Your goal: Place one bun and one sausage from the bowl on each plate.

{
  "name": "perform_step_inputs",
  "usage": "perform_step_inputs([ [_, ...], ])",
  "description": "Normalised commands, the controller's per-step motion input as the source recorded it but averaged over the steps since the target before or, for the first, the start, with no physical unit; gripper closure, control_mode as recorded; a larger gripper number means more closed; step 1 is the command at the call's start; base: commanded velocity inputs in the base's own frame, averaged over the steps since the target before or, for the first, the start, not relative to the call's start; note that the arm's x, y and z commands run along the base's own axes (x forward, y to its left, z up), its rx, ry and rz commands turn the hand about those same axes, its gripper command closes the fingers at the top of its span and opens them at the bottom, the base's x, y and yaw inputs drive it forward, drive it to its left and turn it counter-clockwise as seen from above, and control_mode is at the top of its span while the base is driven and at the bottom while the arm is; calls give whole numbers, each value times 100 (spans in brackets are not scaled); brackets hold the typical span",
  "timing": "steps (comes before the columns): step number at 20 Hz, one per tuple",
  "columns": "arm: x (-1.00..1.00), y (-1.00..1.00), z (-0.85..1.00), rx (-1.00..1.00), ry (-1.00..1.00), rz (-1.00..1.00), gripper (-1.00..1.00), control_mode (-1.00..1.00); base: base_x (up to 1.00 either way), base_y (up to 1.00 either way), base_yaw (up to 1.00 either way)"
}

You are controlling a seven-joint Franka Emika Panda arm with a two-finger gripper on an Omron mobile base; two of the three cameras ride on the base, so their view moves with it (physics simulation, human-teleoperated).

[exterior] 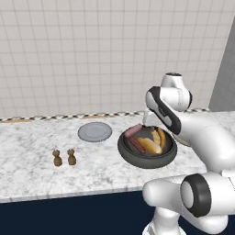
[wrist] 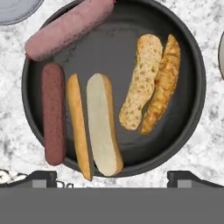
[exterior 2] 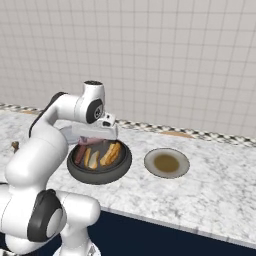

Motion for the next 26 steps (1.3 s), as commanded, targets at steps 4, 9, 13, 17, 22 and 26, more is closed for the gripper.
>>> perform_step_inputs([
  [4,0,4,-45,-2,9,8,-100,-100,0,0,0],
  [9,0,0,-45,-3,12,10,-100,-100,0,0,0],
  [13,0,7,-37,-3,7,14,-100,-100,0,0,0],
  [17,0,0,-12,0,0,12,-100,-100,0,0,0],
  [22,0,6,-28,0,0,11,-100,-100,0,0,0],
  [26,-9,6,-28,6,0,4,-100,-100,0,0,0],
])
